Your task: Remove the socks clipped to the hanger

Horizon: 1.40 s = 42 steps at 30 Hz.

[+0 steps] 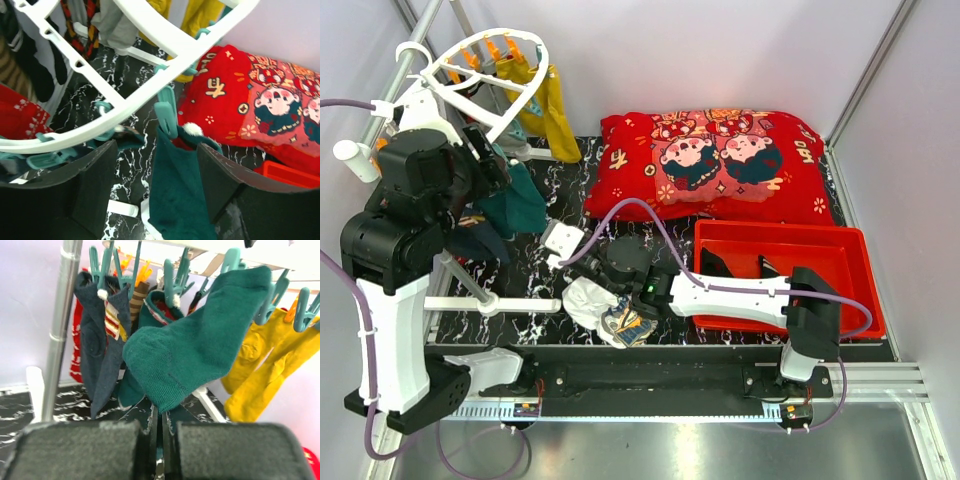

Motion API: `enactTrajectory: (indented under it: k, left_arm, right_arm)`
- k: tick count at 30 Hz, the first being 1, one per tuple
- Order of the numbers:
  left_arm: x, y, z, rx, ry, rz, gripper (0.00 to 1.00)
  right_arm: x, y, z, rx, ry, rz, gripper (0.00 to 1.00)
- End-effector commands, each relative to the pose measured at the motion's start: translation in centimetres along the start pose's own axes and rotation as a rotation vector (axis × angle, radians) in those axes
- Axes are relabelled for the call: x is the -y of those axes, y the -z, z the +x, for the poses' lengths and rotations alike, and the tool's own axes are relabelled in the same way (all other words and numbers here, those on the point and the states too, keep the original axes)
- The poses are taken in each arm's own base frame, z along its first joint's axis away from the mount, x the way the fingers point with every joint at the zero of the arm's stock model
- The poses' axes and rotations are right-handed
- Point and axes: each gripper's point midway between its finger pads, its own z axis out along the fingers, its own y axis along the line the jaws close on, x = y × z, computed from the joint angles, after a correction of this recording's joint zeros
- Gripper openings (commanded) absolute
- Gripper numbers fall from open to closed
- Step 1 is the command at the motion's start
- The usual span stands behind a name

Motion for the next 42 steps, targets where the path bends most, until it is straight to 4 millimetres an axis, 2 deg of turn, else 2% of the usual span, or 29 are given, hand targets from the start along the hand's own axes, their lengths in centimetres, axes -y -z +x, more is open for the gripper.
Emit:
enactTrajectory:
  k: [1,5,7,8,10,11,13,17,20,31,37,42]
  left_arm:
    - [-0.8,0.2,-1.4,0.054,0.024,-0.059,0.67]
    - [-0.6,0.1,-1.4,0.068,0.019,-0.05,0.69]
    - [-0.6,-0.2,-1.4,0.069,0.02,-0.053,0.7]
    - [-0.5,-0.2,-1.4,0.072,0.022,-0.049,0.71]
    - [-0.4,0.0,-1.8,0.084,0.031,-0.04,0.72]
    - [-0.3,0.0,-1.9,0.087,0.03,-0.042,0.72]
    - [-0.6,0.0,-2.1,0.093,0.021,-0.058,0.72]
    - [-1.0,0.2,-2.8,0.108,0.015,-0.079,0.72]
    - [-1.2,0.0,-2.7,0.098,-0.002,-0.103,0.69]
    - [-4.7,-0.5,-1.9,0.074,-0.074,-0.322,0.57]
    - [-5.6,-0.9,-1.3,0.044,-0.108,-0.395,0.61]
    - [-5.3,-0.4,-2.3,0.068,-0.094,-0.374,0.66]
  right_arm:
    - [0.4,-0.7,-1.9,0.041,0.103,0.061,0.0]
    - [-1.1,-1.3,-1.4,0.04,0.155,0.047,0.0]
    - [-1.8,-1.6,-1.8,0.046,0.18,0.039,0.0]
    - [-2.3,-1.7,-1.3,0.038,0.195,0.034,0.0]
    - [-2.7,-1.9,-1.9,0.049,0.233,0.043,0.0]
    - [-3.2,-2.1,-1.3,0.038,0.249,0.041,0.0]
    - [-3.6,-2.3,-1.8,0.043,0.278,0.053,0.0]
    - [-4.7,-2.9,-1.5,0.038,0.323,0.052,0.0]
    - [-5.2,-3.4,-1.4,0.036,0.35,0.062,0.0]
    - [-6.3,-3.9,-1.3,0.04,0.359,0.069,0.0]
    - [-6.7,-4.1,-1.1,0.039,0.363,0.067,0.0]
    - [-7.0,-4.2,-0.9,0.035,0.361,0.064,0.0]
